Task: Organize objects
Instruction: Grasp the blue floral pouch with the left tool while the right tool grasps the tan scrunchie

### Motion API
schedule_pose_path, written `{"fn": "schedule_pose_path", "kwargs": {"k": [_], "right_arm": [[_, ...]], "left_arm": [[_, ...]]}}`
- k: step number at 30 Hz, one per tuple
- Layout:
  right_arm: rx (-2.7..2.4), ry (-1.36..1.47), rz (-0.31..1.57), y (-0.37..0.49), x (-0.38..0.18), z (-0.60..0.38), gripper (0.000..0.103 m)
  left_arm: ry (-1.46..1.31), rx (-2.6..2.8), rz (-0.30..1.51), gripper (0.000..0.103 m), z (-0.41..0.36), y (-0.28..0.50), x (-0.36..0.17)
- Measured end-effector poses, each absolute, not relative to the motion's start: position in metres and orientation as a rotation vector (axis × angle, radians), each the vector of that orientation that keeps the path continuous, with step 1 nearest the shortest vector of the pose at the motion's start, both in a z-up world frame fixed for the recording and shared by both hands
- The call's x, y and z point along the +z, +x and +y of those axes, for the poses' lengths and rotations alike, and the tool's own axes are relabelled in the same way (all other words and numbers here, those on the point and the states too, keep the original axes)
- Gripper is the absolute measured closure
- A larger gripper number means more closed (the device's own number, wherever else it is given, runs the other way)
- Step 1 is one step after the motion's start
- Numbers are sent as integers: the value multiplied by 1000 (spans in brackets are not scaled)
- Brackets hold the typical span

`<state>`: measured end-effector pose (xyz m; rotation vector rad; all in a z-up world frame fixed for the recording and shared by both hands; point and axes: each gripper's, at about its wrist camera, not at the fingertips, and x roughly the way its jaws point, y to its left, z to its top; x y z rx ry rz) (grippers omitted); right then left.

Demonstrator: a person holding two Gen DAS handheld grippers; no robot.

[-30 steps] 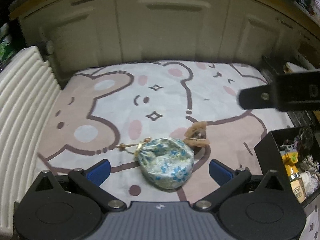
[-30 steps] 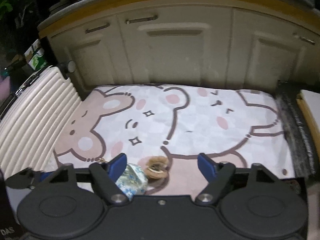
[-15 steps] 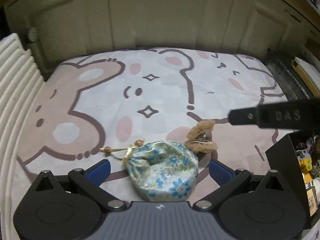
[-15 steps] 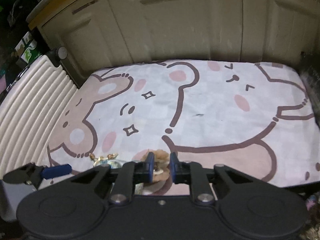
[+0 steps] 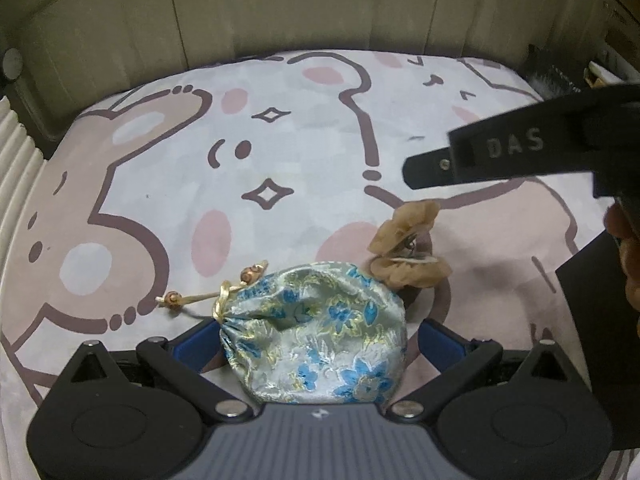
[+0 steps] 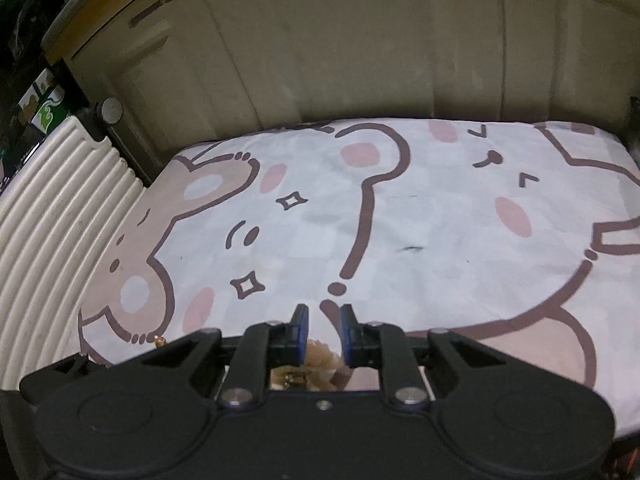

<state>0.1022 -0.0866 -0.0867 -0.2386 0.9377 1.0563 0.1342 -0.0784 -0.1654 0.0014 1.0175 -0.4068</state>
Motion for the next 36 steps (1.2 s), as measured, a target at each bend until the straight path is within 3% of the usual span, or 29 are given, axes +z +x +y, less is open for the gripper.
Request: {"fn": "schedule_pose_path", "kwargs": {"k": [12, 16, 19, 29, 33, 36], "right_arm": [[1174, -420, 971, 88, -96, -90, 85], [1225, -478, 947, 83, -95, -96, 82], [1265, -513, 909, 78, -92, -101, 71], [1344, -617, 794, 60, -81, -107, 61], [1367, -599, 838, 56, -82, -108, 44], [1349, -606, 845, 52, -87, -106, 36]], "left_arm": [[-36, -366, 1055, 0, -69, 140, -177], [-92, -378, 1075, 6, -63, 142, -179], [-102, -367, 1075, 10, -59, 143, -177], [-193, -241, 1114, 12, -24, 148, -181], [-230, -209, 1124, 12, -16, 149, -182], [-229, -200, 1124, 12, -16, 149, -182]]}}
